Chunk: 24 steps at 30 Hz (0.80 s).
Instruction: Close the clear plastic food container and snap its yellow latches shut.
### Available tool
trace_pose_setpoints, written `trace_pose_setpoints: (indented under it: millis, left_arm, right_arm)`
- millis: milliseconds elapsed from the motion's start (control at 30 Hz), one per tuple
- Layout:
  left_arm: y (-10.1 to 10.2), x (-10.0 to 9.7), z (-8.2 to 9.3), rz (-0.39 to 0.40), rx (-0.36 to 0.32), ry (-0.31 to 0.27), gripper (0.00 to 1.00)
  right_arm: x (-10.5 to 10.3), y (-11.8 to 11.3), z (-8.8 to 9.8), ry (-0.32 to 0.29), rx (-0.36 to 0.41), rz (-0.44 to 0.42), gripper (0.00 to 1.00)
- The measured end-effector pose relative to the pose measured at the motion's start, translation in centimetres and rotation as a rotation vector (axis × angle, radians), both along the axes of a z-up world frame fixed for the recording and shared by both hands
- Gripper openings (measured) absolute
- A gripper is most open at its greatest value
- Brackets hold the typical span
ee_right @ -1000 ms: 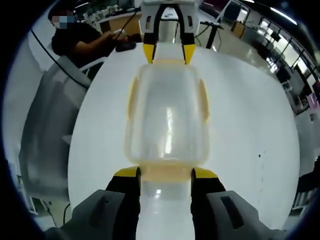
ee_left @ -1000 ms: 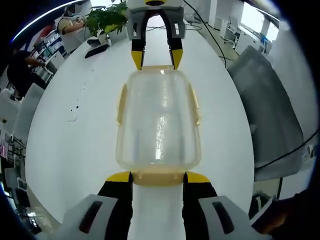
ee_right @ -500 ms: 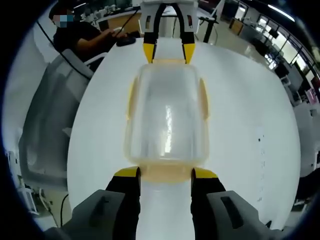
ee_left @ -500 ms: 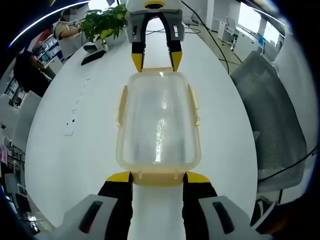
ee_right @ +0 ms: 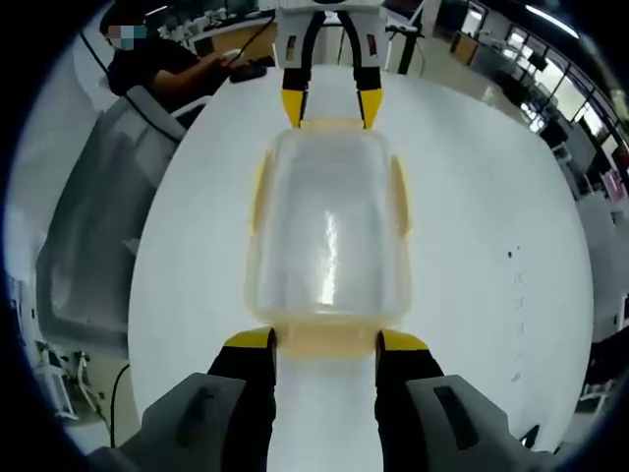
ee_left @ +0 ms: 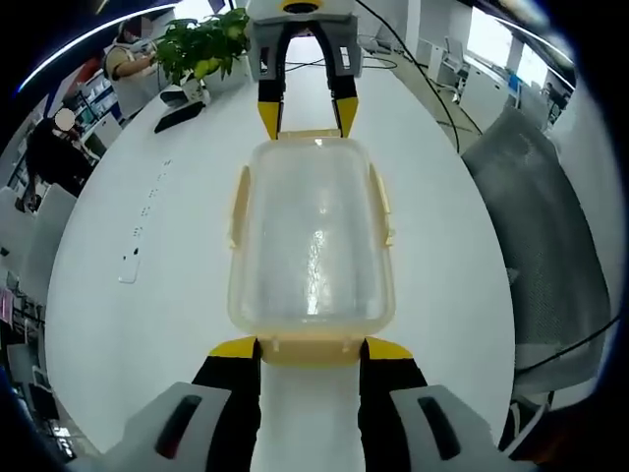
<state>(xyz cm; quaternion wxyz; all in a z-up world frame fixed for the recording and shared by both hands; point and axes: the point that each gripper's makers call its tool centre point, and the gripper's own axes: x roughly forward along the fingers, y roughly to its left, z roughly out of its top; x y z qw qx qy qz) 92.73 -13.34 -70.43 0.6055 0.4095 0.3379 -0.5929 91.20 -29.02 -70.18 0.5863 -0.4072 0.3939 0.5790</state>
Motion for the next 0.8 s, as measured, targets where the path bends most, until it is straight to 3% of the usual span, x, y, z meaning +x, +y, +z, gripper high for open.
trace_pose_setpoints:
  millis: [800]
  left_arm:
    - [-1.9, 0.1, -1.0, -0.013, -0.006, -0.006, 0.32]
  right_arm:
    - [0.0, -2.0, -1.7, 0.009, -0.029, -0.005, 0.36]
